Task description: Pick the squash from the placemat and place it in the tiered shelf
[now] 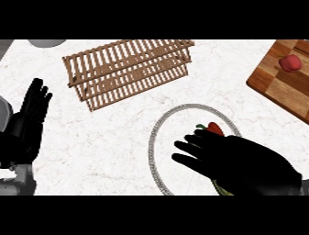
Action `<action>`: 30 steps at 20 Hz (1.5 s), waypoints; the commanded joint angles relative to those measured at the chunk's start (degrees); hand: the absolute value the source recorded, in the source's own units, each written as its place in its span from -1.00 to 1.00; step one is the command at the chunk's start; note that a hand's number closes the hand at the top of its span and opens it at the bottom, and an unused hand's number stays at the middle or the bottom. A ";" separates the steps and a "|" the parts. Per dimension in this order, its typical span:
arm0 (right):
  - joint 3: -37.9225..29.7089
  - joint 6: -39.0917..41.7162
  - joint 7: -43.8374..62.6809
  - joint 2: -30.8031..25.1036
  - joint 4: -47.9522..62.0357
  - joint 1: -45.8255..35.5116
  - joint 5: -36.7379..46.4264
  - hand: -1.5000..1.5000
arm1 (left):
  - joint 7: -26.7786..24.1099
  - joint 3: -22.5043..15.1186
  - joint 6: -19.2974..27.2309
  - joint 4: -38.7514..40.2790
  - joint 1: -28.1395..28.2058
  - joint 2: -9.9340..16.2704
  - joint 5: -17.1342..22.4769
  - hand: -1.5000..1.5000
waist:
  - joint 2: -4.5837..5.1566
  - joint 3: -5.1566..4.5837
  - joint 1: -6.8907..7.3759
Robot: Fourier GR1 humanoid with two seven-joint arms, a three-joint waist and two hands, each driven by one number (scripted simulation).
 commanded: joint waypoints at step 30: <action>-4.42 -12.80 -29.49 13.35 25.35 11.49 37.03 -1.00 | 1.38 3.33 -4.49 -2.72 0.91 -5.62 -6.03 0.00 | 0.05 -0.01 0.03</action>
